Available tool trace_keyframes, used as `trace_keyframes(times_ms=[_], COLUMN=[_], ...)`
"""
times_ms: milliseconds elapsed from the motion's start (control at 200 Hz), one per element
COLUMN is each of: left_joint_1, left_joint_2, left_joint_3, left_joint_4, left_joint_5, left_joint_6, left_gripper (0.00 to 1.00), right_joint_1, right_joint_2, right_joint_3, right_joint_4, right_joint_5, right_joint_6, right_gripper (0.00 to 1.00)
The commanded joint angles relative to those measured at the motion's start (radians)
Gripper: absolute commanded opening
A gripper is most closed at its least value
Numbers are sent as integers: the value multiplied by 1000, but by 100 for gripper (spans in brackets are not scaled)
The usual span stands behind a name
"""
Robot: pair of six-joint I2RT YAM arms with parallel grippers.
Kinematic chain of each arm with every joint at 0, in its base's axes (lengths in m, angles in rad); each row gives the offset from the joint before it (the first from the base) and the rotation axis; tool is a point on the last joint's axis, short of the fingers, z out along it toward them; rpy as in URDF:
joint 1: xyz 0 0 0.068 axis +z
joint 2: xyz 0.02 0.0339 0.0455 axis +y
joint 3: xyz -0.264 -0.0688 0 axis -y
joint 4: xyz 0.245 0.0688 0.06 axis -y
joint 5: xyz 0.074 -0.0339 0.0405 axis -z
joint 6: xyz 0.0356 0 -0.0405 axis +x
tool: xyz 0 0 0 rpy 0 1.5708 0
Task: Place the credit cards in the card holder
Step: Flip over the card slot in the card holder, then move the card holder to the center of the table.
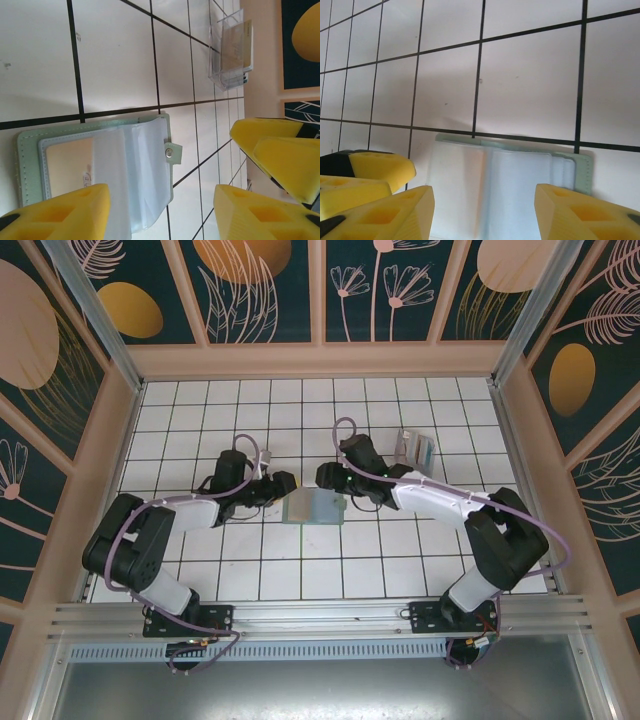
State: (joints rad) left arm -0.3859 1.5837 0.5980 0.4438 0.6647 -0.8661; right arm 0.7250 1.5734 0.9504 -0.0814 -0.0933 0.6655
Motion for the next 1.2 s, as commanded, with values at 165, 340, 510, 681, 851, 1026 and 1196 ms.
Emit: trace_keyframes(times_ms=[165,340,510,681,851,1026,1196], left_joint_1=[-13,-29,-45,-48,-51,-66,-77], left_joint_2=[32,53,74,102,121,137,162], left_joint_3=[88,102,119,140,153,151,151], left_joint_4=[-159,-169,-149,-149,-119,-65,-42], left_joint_5=[-105,-119,-104,-84,-39,4,22], left_joint_6=[76,79,69,68,57,30,13], left_gripper=[62,65,65,63,62,61,59], right_joint_1=[-13,-21,-26,-31,-35,-41,-45], right_joint_2=[-29,-23,-22,-22,-24,-25,-20], right_joint_3=[-34,-36,-33,-39,-48,-48,-45], right_joint_4=[52,58,60,63,69,72,80], right_joint_5=[-52,-66,-75,-84,-88,-95,-107], right_joint_6=[12,9,10,14,18,18,20], right_gripper=[57,57,57,57,57,57,57])
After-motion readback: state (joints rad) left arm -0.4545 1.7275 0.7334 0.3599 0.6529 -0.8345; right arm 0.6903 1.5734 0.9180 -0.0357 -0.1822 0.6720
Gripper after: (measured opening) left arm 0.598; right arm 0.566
